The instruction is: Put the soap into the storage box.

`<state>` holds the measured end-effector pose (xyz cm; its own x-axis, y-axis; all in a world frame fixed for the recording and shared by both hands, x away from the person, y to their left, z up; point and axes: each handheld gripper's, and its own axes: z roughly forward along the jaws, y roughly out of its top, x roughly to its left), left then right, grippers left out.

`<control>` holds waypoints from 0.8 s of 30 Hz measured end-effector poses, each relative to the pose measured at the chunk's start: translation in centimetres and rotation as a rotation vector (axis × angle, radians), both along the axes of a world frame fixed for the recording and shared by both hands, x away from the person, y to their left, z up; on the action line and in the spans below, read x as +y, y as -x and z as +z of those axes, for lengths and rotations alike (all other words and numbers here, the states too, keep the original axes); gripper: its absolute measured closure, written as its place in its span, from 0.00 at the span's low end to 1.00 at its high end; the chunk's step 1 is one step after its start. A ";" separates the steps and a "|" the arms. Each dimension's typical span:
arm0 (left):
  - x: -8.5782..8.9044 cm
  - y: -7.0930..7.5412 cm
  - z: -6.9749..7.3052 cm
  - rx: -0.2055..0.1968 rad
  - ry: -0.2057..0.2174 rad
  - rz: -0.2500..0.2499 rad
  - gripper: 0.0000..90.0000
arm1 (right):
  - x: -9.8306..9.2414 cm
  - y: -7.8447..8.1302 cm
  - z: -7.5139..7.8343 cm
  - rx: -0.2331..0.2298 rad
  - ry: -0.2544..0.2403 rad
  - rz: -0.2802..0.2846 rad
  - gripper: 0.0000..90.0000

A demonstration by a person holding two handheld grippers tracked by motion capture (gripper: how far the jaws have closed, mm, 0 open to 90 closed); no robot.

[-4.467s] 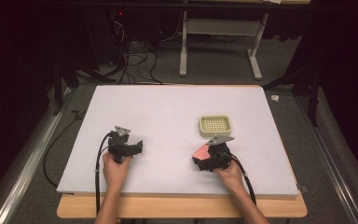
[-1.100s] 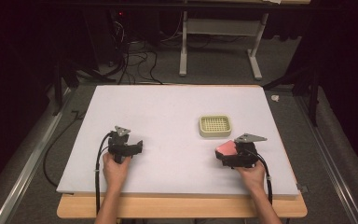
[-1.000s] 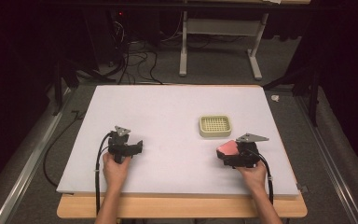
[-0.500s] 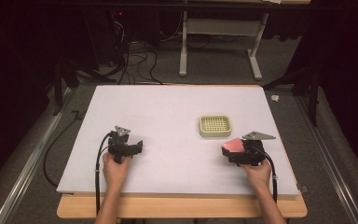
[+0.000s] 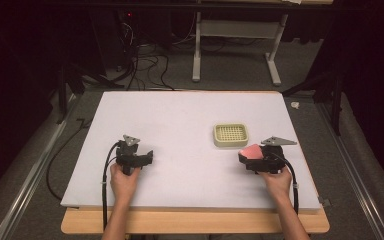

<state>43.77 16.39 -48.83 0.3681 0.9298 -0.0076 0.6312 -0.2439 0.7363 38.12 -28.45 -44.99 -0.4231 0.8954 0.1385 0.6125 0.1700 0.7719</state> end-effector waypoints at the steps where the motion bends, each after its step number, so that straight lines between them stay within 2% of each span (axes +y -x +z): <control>1: 0.0 0.0 0.0 0.000 0.000 0.000 0.22 | 0.0 -0.1 0.0 -0.003 0.002 0.003 0.15; 13: 0.0 0.0 0.0 0.000 0.000 0.000 0.22 | 0.3 -1.4 1.0 -0.005 -0.012 0.003 0.15; 19: 0.0 0.0 0.0 0.000 0.000 0.000 0.22 | 0.6 -2.3 1.1 0.005 -0.021 -0.017 0.15; 24: 0.0 0.0 0.0 0.000 0.001 0.000 0.22 | 1.1 -2.7 1.4 0.008 -0.025 -0.007 0.15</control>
<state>43.77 16.40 -48.83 0.3680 0.9298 -0.0083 0.6314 -0.2434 0.7363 40.86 -27.30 -43.61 -0.4159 0.8944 0.1642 0.6198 0.1466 0.7710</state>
